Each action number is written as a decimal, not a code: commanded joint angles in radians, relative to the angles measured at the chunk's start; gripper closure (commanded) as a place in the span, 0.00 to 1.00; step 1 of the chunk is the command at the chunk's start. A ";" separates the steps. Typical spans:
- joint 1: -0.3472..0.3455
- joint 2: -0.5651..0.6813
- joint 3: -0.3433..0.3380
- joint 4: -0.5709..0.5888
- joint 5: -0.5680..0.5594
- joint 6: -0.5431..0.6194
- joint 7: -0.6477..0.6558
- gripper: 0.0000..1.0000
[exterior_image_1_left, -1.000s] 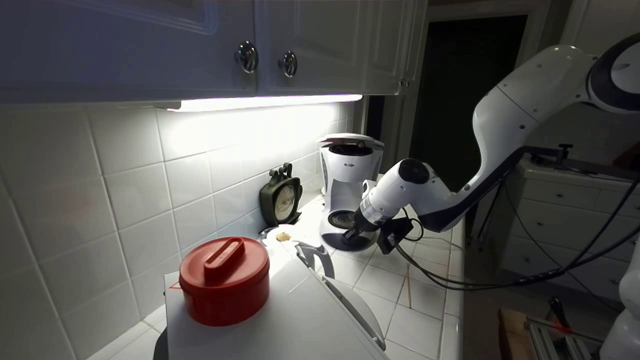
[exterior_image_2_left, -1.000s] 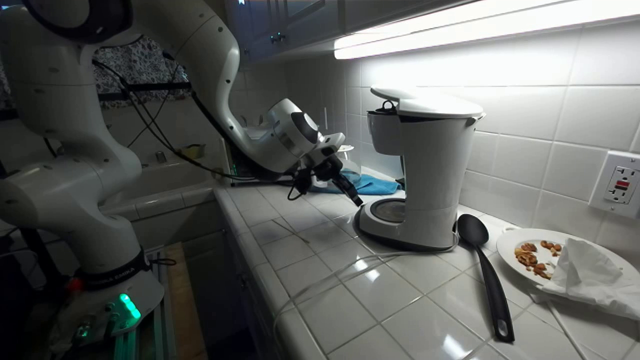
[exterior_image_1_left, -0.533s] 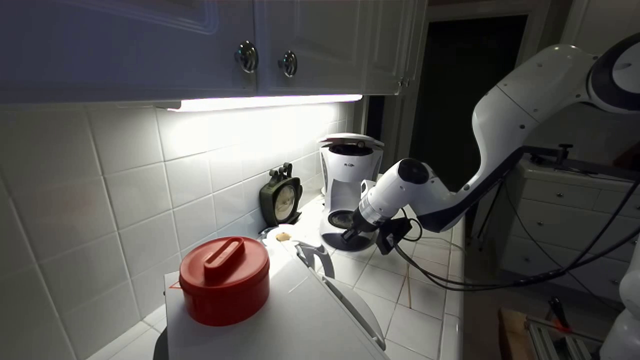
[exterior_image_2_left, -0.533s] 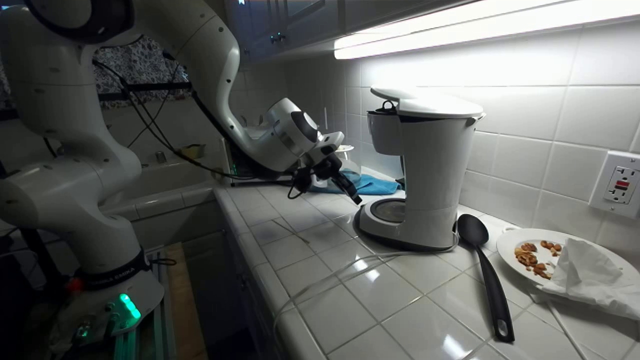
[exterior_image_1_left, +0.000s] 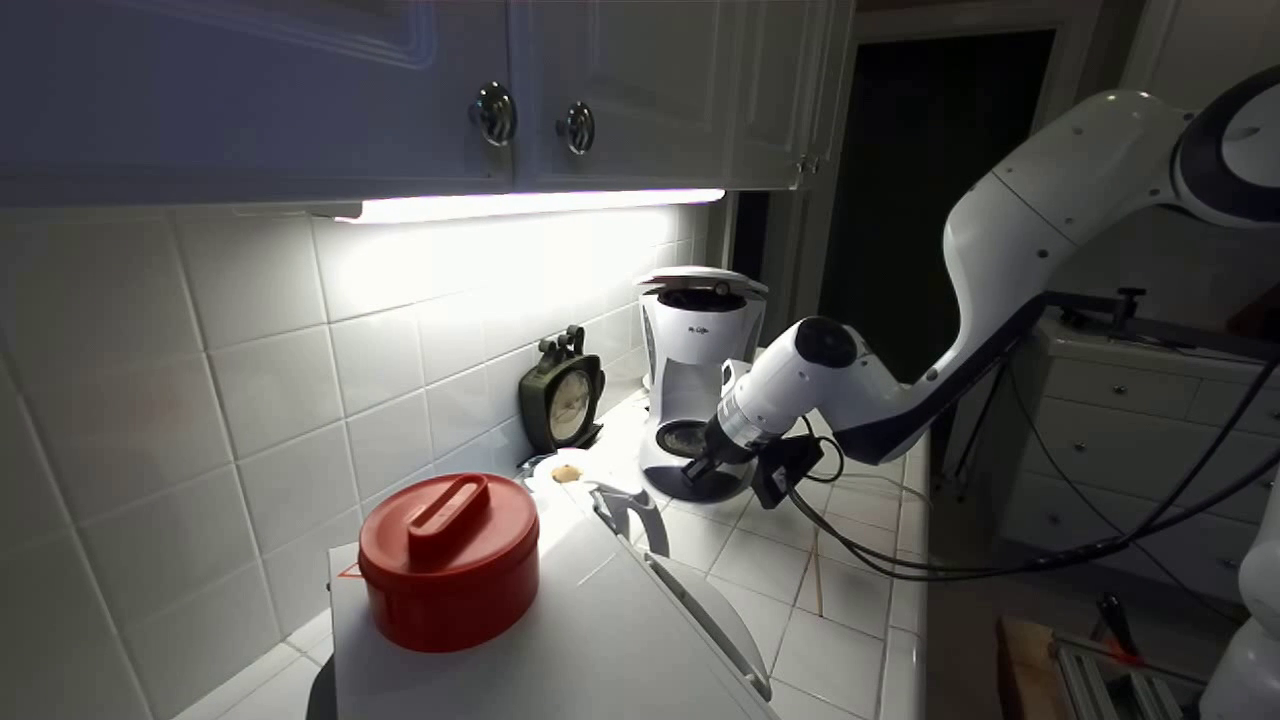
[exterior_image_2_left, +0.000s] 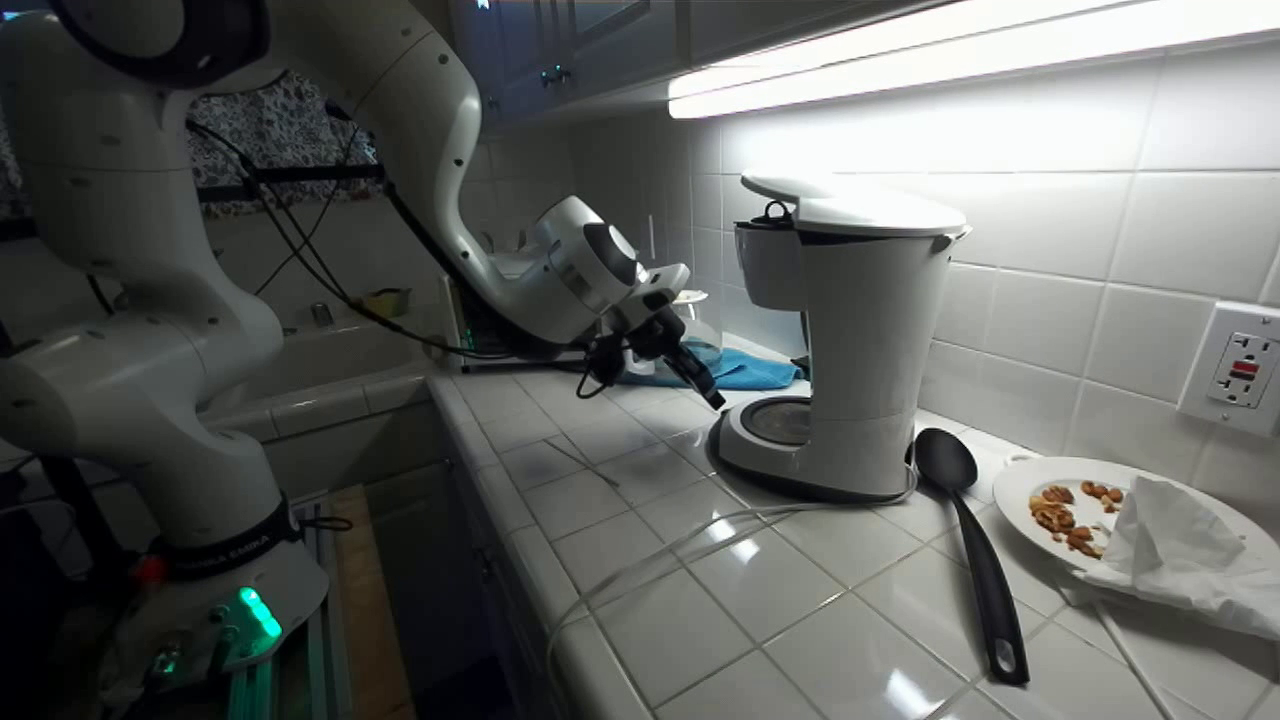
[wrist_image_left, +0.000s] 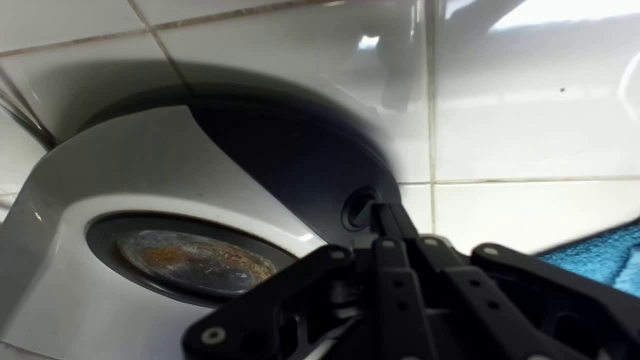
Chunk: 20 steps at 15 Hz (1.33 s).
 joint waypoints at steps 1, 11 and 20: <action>0.001 0.015 -0.006 0.013 -0.020 0.000 0.016 0.98; -0.008 0.011 -0.031 0.005 -0.037 0.003 0.032 0.98; 0.005 0.012 -0.015 0.028 -0.013 0.001 0.012 0.98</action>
